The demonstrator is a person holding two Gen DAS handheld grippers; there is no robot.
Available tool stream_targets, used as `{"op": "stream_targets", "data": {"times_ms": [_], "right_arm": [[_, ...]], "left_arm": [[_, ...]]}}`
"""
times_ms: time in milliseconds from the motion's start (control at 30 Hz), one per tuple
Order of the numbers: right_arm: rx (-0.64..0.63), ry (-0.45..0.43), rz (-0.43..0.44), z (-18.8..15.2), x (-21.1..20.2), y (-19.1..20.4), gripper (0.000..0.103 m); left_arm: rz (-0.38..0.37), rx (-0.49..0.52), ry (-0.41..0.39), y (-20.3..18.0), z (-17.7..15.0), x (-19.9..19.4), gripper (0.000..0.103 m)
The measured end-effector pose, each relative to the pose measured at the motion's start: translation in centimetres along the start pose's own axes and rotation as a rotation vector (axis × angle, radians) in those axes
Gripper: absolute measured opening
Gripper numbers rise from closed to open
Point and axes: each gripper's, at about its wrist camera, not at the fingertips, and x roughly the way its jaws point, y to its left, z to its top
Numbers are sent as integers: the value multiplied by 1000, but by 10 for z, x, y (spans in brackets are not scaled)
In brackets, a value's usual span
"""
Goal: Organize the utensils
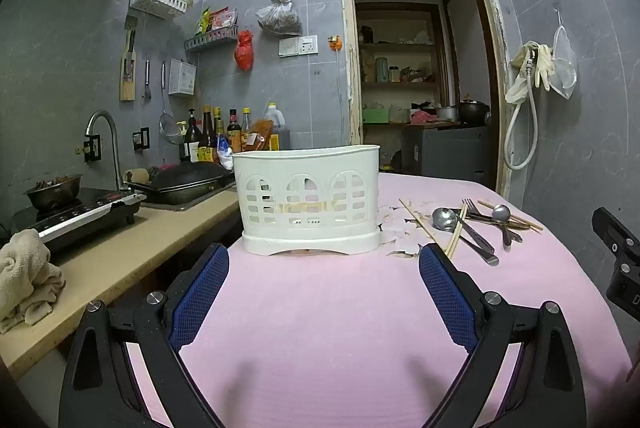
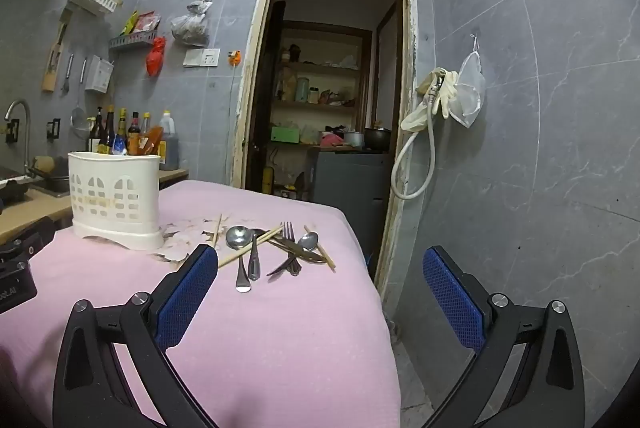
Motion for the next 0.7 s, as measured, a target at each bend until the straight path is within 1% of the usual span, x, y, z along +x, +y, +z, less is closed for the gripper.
{"op": "stream_targets", "data": {"times_ms": [367, 433, 700], "right_arm": [[-2, 4, 2, -1, 1, 2, 103], [-1, 5, 2, 0, 1, 1, 103], [-4, 4, -1, 1, 2, 1, 103]], "left_arm": [[-5, -7, 6, 2, -1, 1, 93], [-3, -4, 7, -5, 3, 1, 93], [-4, -4, 8, -5, 0, 2, 93]]}}
